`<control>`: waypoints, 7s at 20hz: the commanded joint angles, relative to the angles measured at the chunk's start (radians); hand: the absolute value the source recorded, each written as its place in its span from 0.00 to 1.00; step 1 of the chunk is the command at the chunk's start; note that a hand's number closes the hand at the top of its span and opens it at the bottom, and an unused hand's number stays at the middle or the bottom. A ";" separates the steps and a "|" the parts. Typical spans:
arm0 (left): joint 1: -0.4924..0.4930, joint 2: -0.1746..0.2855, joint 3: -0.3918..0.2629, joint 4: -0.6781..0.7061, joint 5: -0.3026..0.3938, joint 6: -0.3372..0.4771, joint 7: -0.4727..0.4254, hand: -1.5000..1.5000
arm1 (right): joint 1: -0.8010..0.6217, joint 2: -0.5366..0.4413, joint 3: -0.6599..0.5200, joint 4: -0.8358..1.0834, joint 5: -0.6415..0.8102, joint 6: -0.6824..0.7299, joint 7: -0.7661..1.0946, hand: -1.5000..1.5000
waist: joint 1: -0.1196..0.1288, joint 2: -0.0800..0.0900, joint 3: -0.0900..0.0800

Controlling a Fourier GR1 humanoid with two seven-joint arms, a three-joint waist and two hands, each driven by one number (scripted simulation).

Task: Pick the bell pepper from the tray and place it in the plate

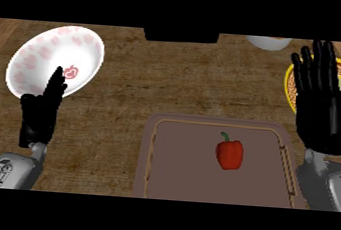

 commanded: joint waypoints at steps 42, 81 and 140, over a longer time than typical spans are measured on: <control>0.121 -0.074 -0.015 -0.074 0.000 -0.094 0.111 0.50 | -0.148 -0.367 0.418 0.027 0.626 0.717 0.404 0.00 | 0.031 0.001 -0.029; 0.145 -0.264 0.123 -0.126 -0.224 -0.196 0.191 0.50 | -0.062 -0.050 0.235 0.288 1.215 0.766 0.031 1.00 | 0.016 0.000 -0.027; 0.160 -0.350 0.120 -0.081 -0.289 -0.236 0.121 0.50 | -0.483 -0.465 -0.377 1.389 1.256 0.437 -0.308 0.00 | 0.054 0.014 -0.024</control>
